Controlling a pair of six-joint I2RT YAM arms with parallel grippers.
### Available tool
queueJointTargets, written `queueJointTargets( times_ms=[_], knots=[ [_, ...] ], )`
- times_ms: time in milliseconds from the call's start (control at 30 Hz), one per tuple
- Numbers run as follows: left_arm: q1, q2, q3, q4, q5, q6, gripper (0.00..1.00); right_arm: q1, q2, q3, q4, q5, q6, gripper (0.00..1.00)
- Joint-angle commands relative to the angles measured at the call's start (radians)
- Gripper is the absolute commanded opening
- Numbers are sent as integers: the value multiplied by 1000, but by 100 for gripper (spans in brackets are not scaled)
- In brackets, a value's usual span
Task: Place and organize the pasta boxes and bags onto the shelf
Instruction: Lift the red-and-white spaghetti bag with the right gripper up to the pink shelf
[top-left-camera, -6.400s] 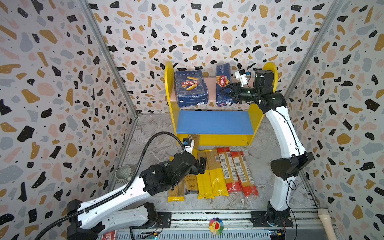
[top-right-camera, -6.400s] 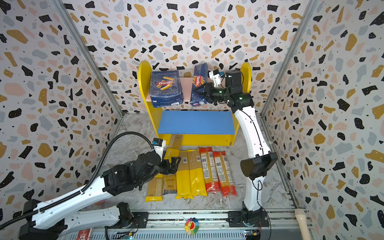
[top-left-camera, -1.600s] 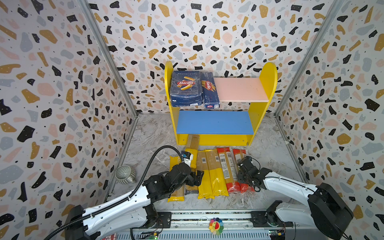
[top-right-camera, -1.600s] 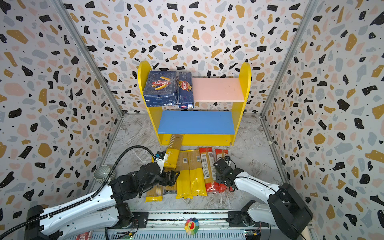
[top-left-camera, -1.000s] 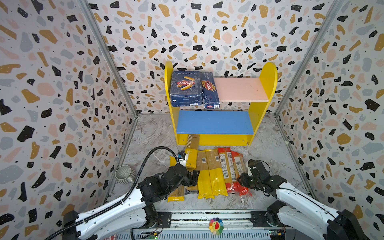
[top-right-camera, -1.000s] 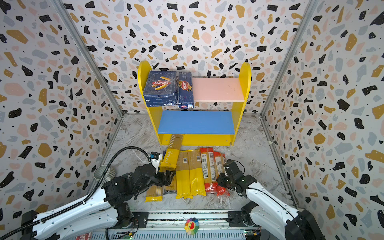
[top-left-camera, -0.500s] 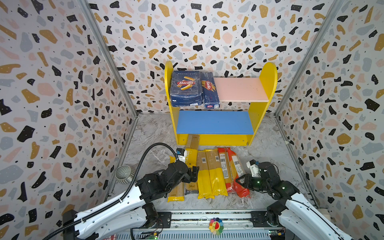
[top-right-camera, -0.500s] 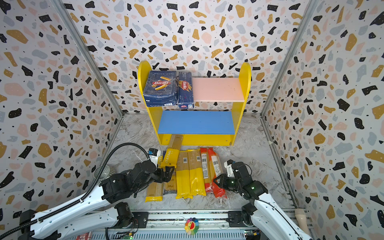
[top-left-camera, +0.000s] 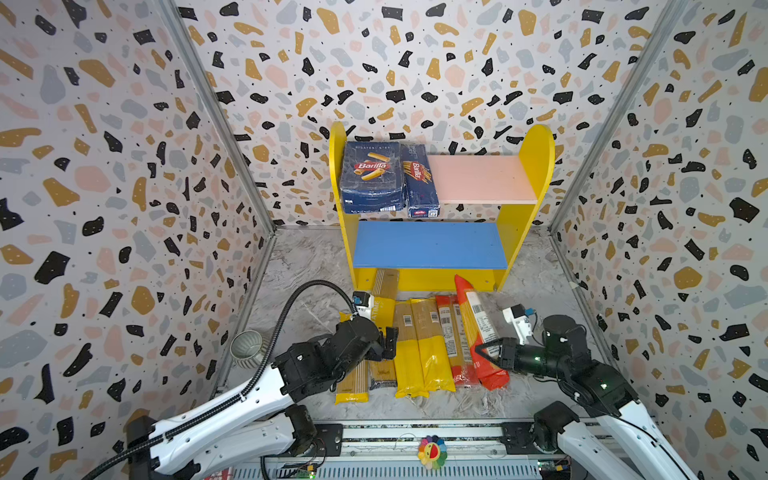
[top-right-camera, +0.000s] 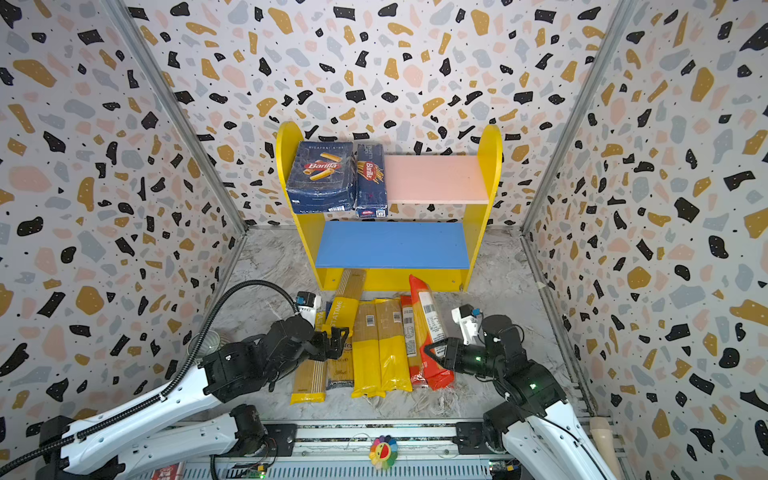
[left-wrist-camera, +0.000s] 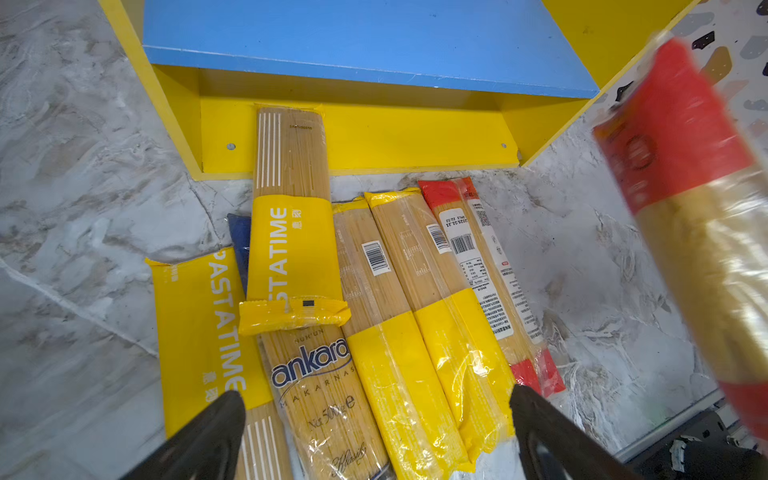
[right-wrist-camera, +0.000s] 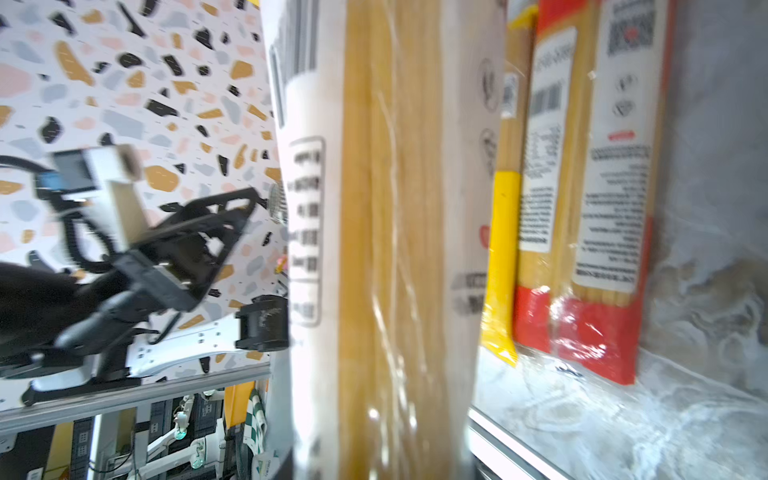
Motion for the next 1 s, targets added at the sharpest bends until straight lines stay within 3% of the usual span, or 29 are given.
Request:
queueJointTargets(
  times_ms=[0, 267, 467, 733, 967],
  knots=[
    [4, 22, 48, 22, 2, 9, 99, -4, -10, 155, 53, -36, -59, 10],
    [4, 80, 115, 55, 47, 47, 100, -4, 117, 400, 24, -13, -104, 10],
    [3, 89, 126, 76, 65, 63, 99, -3, 301, 658, 13, 19, -178, 9],
    [3, 76, 111, 94, 71, 77, 100, -3, 618, 1104, -58, 96, -289, 9],
    [5, 60, 78, 115, 27, 90, 100, -5, 996, 1586, -187, 227, -423, 9]
  ],
)
